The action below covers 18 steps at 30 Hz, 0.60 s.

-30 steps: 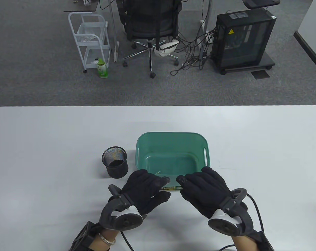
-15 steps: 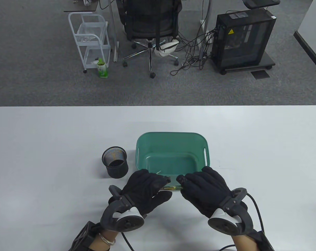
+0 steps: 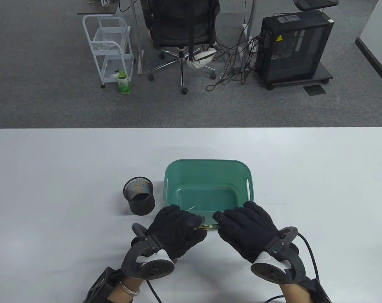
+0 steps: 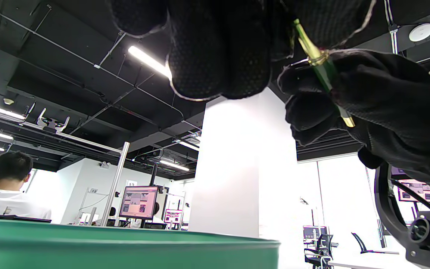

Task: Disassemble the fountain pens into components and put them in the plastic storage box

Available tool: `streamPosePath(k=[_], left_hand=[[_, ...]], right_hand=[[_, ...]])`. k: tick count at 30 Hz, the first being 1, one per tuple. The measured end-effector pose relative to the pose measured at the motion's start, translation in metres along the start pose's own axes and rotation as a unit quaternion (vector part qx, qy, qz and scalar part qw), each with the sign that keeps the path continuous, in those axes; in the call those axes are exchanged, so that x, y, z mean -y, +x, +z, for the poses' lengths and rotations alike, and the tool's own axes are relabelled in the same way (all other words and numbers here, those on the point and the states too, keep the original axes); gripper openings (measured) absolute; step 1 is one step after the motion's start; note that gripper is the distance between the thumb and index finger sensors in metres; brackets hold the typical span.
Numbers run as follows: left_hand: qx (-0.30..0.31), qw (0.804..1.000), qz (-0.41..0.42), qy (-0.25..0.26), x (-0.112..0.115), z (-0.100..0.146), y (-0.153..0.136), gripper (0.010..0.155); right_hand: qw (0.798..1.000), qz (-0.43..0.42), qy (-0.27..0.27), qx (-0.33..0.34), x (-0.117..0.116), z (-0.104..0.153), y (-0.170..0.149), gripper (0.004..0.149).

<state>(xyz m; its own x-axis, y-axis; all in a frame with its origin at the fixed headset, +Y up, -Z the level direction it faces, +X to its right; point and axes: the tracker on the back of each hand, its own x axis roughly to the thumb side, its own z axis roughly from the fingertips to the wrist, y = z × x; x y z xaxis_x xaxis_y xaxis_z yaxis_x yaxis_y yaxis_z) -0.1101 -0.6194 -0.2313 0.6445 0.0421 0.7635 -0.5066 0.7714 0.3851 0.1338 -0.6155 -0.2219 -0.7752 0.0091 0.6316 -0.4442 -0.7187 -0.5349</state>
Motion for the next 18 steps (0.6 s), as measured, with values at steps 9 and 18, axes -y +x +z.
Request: streamPosePath(k=[9, 18], left_hand=[[-0.001, 1.000, 0.004, 0.002, 0.0001, -0.0002, -0.0006, 0.048], [-0.003, 1.000, 0.004, 0.003, 0.0003, -0.0004, -0.0012, 0.052]], right_hand=[[1.000, -0.001, -0.001, 0.001, 0.0002, 0.0002, 0.0008, 0.044], [1.000, -0.002, 0.000, 0.002, -0.0001, 0.0005, 0.0016, 0.044]])
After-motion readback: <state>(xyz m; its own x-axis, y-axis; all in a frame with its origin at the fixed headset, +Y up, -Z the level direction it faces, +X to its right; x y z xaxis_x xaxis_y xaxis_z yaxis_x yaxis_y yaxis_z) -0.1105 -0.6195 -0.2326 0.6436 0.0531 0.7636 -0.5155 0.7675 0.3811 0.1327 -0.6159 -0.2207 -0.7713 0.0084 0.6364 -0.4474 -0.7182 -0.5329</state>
